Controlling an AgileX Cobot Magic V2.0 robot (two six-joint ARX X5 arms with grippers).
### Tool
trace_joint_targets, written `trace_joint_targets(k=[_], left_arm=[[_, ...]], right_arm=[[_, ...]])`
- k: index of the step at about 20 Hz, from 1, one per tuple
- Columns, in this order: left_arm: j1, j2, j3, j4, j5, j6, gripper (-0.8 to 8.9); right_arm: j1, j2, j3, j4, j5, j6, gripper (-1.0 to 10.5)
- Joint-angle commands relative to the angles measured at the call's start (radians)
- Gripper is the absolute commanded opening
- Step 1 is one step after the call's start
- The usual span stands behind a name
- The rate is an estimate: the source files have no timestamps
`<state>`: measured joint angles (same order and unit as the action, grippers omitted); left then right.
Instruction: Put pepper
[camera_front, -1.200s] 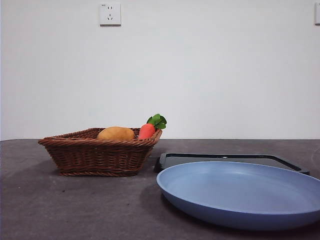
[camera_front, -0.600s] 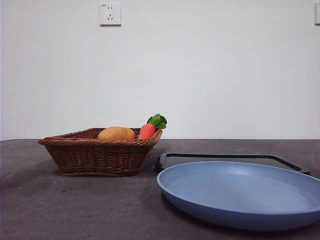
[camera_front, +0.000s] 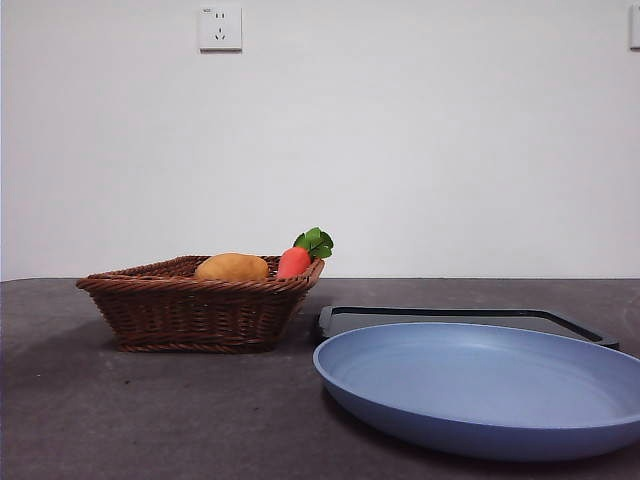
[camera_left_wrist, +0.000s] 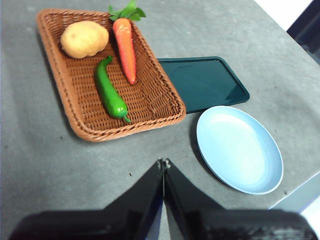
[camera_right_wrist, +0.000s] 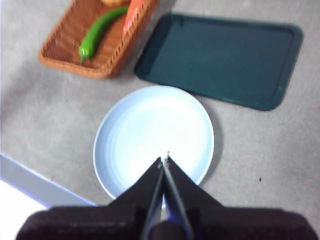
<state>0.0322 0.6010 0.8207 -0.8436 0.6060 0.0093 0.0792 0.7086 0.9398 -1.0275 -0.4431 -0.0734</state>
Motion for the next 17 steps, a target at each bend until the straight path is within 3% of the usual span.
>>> trace_joint_targets(k=[1,3,5,6,12,17], left_arm=[[0.0,0.003,0.018,0.003,0.005,0.025,0.1],[0.0,0.003,0.018,0.003,0.004,0.025,0.9],[0.0,0.003,0.018,0.005,0.003,0.025,3.02],[0.0,0.003,0.018,0.005,0.003,0.025,3.28],[0.0,0.003,0.018,0.005,0.003,0.02,3.27],[0.0,0.003,0.018,0.005,0.005,0.02,3.27]], right_arm=[[0.003,0.005,0.016,0.008,-0.003,-0.021,0.1],[0.003,0.005,0.016,0.008,-0.003,-0.021,0.6],[0.003,0.005,0.016,0.008,-0.002,-0.006,2.0],[0.003,0.005,0.016,0.008,-0.001,0.003,2.8],[0.003,0.043,0.016,0.008,-0.001,0.013,3.0],[0.003,0.216,0.016,0.031,0.004,0.013,3.0]])
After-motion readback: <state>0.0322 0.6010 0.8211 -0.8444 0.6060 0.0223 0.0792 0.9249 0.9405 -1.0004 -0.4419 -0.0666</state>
